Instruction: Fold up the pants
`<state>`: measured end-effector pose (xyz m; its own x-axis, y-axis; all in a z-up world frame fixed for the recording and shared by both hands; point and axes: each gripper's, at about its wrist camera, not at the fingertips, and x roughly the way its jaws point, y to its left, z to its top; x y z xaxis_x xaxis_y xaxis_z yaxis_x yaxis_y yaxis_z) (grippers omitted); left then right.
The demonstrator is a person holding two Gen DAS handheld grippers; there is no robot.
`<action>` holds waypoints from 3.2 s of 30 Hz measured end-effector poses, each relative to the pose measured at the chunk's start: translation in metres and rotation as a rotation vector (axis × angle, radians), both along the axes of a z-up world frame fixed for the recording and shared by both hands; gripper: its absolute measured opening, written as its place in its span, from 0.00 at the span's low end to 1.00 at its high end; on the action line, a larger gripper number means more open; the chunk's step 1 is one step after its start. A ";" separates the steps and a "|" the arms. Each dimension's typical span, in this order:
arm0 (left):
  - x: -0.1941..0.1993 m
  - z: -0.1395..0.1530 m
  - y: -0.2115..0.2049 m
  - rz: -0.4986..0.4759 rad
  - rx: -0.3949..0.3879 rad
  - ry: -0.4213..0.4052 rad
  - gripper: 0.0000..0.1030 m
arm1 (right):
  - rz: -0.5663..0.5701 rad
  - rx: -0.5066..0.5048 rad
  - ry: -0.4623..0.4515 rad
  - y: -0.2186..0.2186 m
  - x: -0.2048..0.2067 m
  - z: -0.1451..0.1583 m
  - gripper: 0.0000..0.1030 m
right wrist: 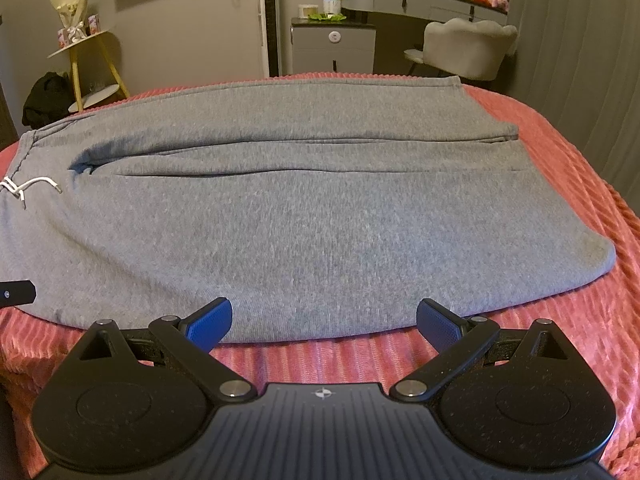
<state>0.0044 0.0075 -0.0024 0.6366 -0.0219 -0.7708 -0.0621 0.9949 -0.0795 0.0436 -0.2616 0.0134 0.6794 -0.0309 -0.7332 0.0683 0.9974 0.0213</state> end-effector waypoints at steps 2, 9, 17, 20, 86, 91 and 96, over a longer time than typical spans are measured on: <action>0.002 -0.001 0.000 -0.001 -0.002 0.006 1.00 | 0.002 0.008 0.006 0.000 0.001 -0.001 0.96; 0.008 -0.006 0.001 0.000 -0.008 0.037 1.00 | 0.016 0.019 0.028 0.003 0.010 -0.005 0.96; 0.014 -0.010 0.003 0.002 -0.022 0.065 1.00 | 0.020 0.025 0.045 0.008 0.023 -0.010 0.96; 0.017 -0.007 0.003 0.011 -0.029 0.051 1.00 | 0.025 0.025 0.046 0.008 0.030 -0.012 0.96; 0.143 -0.035 0.096 0.392 -0.285 -0.283 1.00 | -0.613 0.550 -0.243 -0.160 0.152 -0.048 0.41; 0.167 -0.013 0.124 0.398 -0.395 -0.292 1.00 | -0.649 0.729 -0.237 -0.177 0.151 -0.075 0.42; 0.229 0.001 0.153 0.432 -0.398 -0.286 0.98 | -0.644 0.829 -0.255 -0.190 0.156 -0.081 0.43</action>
